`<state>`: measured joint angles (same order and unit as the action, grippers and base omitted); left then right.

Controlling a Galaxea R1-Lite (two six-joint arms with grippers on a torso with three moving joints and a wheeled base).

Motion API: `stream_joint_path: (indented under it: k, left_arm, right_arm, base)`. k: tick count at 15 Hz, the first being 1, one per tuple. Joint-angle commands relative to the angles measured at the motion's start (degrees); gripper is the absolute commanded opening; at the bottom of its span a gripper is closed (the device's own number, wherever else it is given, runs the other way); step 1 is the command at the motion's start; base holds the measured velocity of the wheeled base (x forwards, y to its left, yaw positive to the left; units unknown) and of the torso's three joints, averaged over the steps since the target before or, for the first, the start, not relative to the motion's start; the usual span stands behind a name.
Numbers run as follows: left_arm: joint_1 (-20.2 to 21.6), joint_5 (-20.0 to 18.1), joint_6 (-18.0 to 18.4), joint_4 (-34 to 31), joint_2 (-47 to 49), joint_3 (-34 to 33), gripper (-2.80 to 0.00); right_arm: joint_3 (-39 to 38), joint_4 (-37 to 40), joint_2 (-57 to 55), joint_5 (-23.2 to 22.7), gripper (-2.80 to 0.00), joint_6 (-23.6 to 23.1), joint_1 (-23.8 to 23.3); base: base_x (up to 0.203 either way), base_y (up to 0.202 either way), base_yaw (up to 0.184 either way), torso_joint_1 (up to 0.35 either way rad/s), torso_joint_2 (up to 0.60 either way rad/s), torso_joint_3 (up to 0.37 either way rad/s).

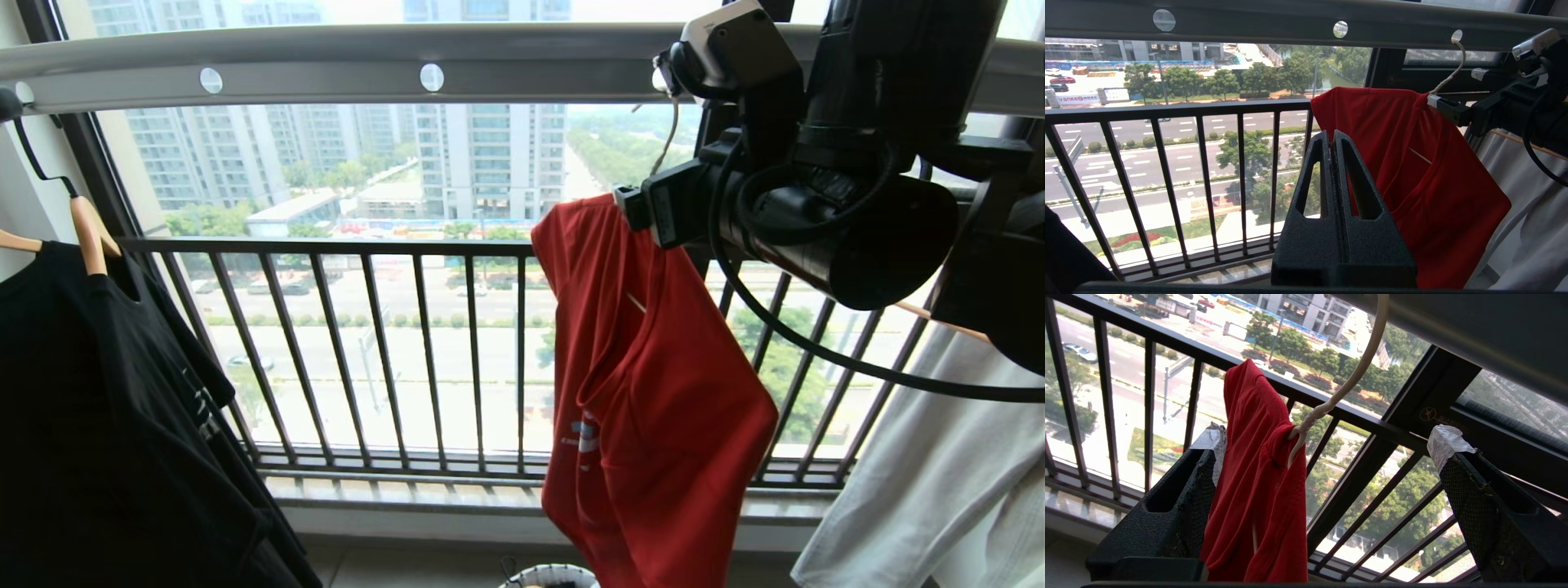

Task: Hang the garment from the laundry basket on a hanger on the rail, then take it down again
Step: Take the clothes off the clothes rack

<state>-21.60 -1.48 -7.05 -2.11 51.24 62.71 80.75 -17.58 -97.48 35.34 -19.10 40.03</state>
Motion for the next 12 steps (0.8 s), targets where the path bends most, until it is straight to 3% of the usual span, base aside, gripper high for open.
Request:
stream_joint_path:
  k: [1, 3, 4, 9, 12]
  left_arm:
    - [0.0, 0.0, -0.1, -0.1, 0.1, 0.0, -2.80]
    - [0.0, -0.1, -0.1, -0.1, 0.3, -0.2, -2.80]
    - [0.0, -0.1, -0.1, -0.1, 0.7, -0.3, -2.80]
    - [-0.1, -0.4, 0.0, 0.1, 3.6, -2.5, -2.80]
    - [-2.9, -5.5, -0.9, 0.1, 5.1, -4.4, -2.80]
  right_arm:
    - [2.8, -0.5, -4.7, -1.3, 0.00, 0.1, -2.5]
    - [4.6, -1.8, -6.5, -4.2, 0.00, 1.3, -4.3]
    - [4.8, -2.0, -6.7, -5.3, -2.80, 1.4, -4.7]
    - [5.4, -5.1, -6.8, -7.0, -2.80, 1.8, -5.7]
    - [5.3, -5.2, -6.4, -7.2, -2.80, 1.8, -5.7]
  base:
    - [0.000, 0.000, 0.000, 0.000, 0.00, 0.000]
    - [0.000, 0.000, 0.000, 0.000, 0.00, 0.000]
    - [0.000, 0.000, 0.000, 0.000, 0.00, 0.000]
    - [0.000, 0.000, 0.000, 0.000, 0.00, 0.000]
    - [0.000, 0.000, 0.000, 0.000, 0.00, 0.000]
